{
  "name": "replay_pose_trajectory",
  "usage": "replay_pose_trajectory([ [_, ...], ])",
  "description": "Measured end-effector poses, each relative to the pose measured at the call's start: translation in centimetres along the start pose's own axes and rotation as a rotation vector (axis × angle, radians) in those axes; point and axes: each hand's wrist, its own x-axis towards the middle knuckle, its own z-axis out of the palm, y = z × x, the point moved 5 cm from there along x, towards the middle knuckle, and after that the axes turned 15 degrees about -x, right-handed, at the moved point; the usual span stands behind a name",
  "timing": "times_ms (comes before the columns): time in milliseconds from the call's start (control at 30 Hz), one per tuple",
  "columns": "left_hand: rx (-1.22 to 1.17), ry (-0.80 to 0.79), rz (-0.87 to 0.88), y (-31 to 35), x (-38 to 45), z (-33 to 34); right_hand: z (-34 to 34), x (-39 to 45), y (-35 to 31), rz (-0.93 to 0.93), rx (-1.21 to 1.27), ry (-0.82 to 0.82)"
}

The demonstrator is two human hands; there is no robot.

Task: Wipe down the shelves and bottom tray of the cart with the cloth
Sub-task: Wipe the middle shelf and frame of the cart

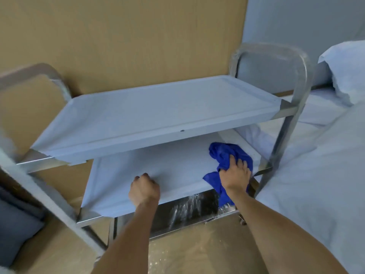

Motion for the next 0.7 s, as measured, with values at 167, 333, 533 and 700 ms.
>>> replay_pose_trajectory([
  [167, -0.11, 0.192, -0.04, -6.7, -3.0, -6.2, 0.2, -2.9, -3.2, -0.085, -0.079, -0.103],
  [333, -0.271, 0.578, -0.186, -13.9, -3.2, -12.5, 0.7, -6.3, -11.1, -0.239, -0.193, -0.202],
  [533, -0.431, 0.497, -0.131, -18.5, 0.0, -15.4, 1.8, -7.1, -19.5, -0.373, -0.248, -0.308],
  [700, -0.449, 0.515, -0.054, -19.9, 0.9, -15.4, 3.4, -7.6, -29.1, -0.484, -0.245, -0.304],
])
